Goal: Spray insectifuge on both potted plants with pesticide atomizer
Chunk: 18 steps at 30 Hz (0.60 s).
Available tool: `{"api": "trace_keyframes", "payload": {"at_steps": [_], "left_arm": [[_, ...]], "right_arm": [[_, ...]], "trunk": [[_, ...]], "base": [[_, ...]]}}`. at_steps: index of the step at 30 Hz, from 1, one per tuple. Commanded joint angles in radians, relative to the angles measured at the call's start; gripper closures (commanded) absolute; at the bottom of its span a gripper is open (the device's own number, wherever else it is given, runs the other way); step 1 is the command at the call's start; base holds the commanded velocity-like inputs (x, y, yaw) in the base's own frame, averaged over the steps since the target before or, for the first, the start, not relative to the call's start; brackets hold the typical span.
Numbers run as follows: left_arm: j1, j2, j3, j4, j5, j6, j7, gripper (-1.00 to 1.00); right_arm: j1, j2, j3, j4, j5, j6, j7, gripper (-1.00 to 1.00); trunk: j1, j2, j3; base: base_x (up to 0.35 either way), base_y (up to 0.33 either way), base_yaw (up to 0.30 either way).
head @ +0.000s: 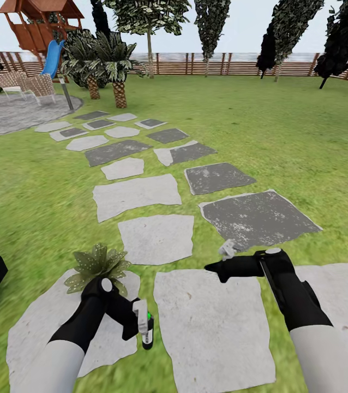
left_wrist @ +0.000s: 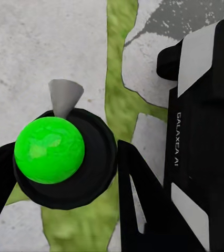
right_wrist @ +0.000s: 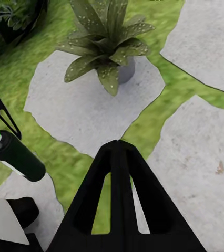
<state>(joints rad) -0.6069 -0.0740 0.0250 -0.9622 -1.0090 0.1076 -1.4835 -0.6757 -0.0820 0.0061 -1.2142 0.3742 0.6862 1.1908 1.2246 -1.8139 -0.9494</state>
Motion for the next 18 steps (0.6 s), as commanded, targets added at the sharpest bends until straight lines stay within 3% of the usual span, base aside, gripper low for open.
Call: {"api": "trace_keyframes", "payload": {"at_steps": [1, 2, 5, 7, 16, 18], "left_arm": [[-0.001, -0.001, 0.003, -0.001, -0.005, 0.011, -0.008, 1.00], [0.000, -0.001, 0.003, -0.001, -0.005, 0.011, -0.009, 1.00], [0.000, -0.001, 0.003, -0.001, -0.005, 0.010, -0.010, 1.00], [-0.001, -0.003, 0.003, -0.001, -0.006, 0.011, -0.010, 1.00], [-0.024, -0.023, -0.003, -0.003, -0.023, 0.035, -0.014, 1.00], [-0.045, -0.025, -0.005, -0.003, -0.064, 0.106, -0.013, 1.00]], "right_arm": [[-0.001, 0.000, 0.009, -0.001, 0.006, 0.006, 0.006, 1.00], [-0.001, 0.000, 0.026, -0.001, 0.006, 0.005, 0.006, 1.00], [-0.001, 0.000, 0.140, -0.002, 0.006, 0.004, 0.006, 1.00], [-0.001, 0.000, 0.192, -0.004, 0.006, 0.004, 0.006, 1.00], [-0.001, 0.012, 0.225, -0.005, 0.007, 0.006, 0.006, 1.00], [-0.001, 0.027, 0.271, -0.005, 0.010, 0.012, 0.005, 1.00]], "trunk": [[0.000, 0.000, -0.001], [0.000, 0.000, -0.001], [0.000, 0.000, -0.001], [0.000, 0.000, -0.001], [0.000, 0.000, -0.001], [0.000, 0.000, -0.001]], "base": [[0.000, 0.000, 0.000], [0.000, 0.000, 0.000], [0.000, 0.000, 0.000], [0.000, 0.000, 0.000], [0.000, 0.000, 0.000], [0.000, 0.000, 0.000]]}}
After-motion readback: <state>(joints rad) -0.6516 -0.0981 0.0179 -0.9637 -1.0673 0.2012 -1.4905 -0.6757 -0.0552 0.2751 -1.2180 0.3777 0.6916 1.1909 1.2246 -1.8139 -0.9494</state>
